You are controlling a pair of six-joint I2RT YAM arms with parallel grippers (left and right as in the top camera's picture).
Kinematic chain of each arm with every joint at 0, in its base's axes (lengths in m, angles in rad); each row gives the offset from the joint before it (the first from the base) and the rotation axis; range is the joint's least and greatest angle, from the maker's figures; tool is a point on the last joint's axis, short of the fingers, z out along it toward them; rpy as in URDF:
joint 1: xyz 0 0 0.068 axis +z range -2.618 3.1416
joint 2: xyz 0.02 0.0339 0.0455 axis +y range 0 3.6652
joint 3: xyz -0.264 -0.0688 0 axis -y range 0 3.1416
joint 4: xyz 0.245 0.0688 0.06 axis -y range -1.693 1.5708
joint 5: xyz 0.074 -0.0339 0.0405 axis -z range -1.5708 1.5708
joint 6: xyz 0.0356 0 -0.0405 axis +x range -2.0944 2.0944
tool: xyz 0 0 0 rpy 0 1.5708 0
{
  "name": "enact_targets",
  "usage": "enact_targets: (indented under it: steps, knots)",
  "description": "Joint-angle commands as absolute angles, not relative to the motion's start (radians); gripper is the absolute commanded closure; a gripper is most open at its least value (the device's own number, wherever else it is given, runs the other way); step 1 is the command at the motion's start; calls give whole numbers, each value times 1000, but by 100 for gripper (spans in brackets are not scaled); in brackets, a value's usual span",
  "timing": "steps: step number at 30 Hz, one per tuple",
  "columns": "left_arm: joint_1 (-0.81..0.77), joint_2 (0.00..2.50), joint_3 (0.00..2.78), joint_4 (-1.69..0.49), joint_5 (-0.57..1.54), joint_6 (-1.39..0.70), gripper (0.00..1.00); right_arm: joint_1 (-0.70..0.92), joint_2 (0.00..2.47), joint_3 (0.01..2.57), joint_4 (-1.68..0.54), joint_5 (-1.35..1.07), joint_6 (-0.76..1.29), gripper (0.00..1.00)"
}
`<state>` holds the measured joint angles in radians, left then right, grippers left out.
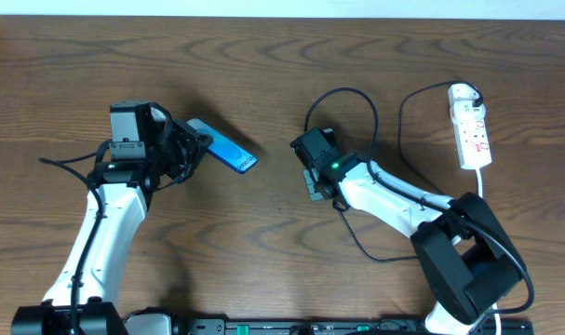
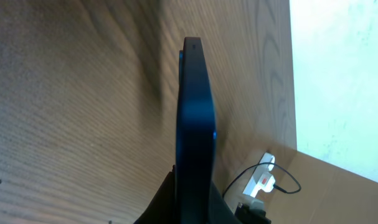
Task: Plug charger to phone and switch on socket
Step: 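Carry the cable plug with the right gripper toward the phone, then rotate the phone upright with left gripper, align plug under its port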
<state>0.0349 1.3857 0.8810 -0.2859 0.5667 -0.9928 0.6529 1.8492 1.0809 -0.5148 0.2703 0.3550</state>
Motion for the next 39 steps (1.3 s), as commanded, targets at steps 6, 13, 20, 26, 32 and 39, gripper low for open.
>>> enact_targets:
  steps: [6, 13, 20, 26, 32, 39]
  knots:
    - [38, 1381, 886, -288, 588, -976, 93, 654, 1917, 1093, -511, 271, 370, 85]
    - [38, 1381, 886, -288, 588, -976, 93, 655, 1917, 1093, -516, 271, 370, 90]
    - [38, 1381, 886, -288, 588, -976, 92, 654, 1917, 1093, -516, 270, 370, 99]
    - [38, 1381, 886, -273, 632, -977, 93, 605, 1792, 1112, -517, -9, 370, 99]
    - [27, 1381, 886, -89, 728, -986, 93, 374, 1449, 1112, -520, -364, 305, 99]
    - [-116, 1455, 886, 173, 754, -1038, 93, 310, 1239, 1102, -658, -548, 167, 99]
